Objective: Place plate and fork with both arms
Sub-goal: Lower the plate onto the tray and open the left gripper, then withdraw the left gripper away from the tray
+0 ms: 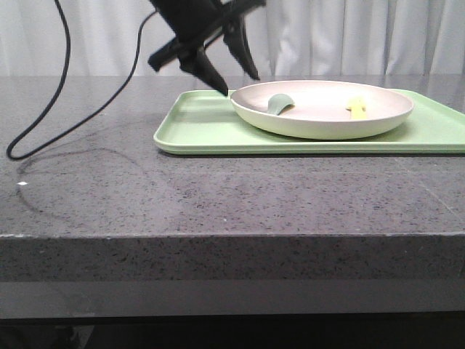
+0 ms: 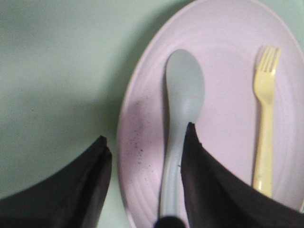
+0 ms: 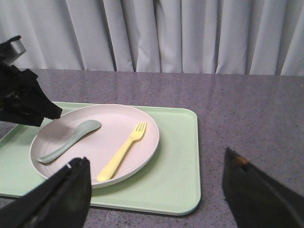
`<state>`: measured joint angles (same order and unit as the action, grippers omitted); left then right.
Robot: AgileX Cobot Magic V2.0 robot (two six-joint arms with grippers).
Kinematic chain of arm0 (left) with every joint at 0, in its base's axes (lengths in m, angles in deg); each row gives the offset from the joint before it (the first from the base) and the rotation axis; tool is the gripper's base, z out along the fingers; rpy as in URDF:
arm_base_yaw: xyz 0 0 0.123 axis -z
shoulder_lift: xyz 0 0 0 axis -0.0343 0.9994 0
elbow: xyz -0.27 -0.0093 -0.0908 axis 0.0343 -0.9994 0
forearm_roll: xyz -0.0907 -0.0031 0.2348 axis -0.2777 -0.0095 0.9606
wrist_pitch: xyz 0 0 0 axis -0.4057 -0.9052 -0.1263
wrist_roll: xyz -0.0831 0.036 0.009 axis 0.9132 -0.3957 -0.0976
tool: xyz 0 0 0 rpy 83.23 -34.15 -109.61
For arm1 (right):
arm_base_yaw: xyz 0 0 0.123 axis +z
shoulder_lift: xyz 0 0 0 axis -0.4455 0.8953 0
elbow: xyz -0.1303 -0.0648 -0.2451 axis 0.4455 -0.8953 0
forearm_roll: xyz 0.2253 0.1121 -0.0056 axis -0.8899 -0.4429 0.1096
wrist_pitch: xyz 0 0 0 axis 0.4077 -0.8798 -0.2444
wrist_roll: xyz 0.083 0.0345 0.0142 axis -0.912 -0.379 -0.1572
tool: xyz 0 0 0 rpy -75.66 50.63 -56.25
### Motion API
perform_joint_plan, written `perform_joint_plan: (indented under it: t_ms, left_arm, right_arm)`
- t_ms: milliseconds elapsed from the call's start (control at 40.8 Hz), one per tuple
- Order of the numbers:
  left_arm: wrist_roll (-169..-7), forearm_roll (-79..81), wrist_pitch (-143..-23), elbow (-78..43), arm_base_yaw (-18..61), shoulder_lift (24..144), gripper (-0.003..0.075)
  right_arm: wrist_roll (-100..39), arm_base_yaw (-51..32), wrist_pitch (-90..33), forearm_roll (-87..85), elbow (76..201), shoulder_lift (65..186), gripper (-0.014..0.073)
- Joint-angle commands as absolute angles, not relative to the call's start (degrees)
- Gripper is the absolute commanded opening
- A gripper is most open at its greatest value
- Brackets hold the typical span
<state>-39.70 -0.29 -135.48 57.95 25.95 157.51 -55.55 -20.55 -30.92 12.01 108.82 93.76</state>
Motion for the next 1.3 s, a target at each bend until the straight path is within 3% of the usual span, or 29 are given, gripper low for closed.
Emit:
perform_joint_plan:
  t_ms: [0, 147, 318, 539, 759, 882, 1274]
  left_arm:
    - [-40.87, 0.55, -138.43, 64.49, 25.16, 153.30, 0.0335]
    - [-41.01, 4.86, -142.69, 69.27, 25.16, 153.30, 0.0236]
    - [-42.26, 4.87, -142.69, 70.04, 25.16, 151.71, -0.0017]
    - [-44.15, 13.84, -142.69, 67.19, 25.16, 145.84, -0.0018]
    - [-44.15, 27.67, -142.52, 55.53, 25.16, 135.70, -0.0018]
    - [-43.93, 31.00, -138.93, 44.41, 25.05, 128.85, -0.0018]
    - [-42.12, 31.93, -109.11, 2.37, 22.00, 102.11, -0.0018]
  right_arm:
    - [-55.37, -20.72, -26.42, 12.58, 110.93, 94.38, 0.0591]
    - [-55.37, -20.72, -26.54, 12.58, 110.93, 94.38, 0.0591]
    - [-55.37, -20.72, -26.54, 12.58, 110.93, 94.38, 0.0591]
    - [-55.37, -20.72, -26.54, 12.58, 110.93, 94.38, 0.0591]
    - [-55.37, -20.72, -26.54, 12.58, 110.93, 94.38, 0.0591]
    - [-55.37, -20.72, -26.54, 12.58, 110.93, 94.38, 0.0591]
    - [-55.37, -20.72, -26.78, 12.58, 110.93, 94.38, 0.0591]
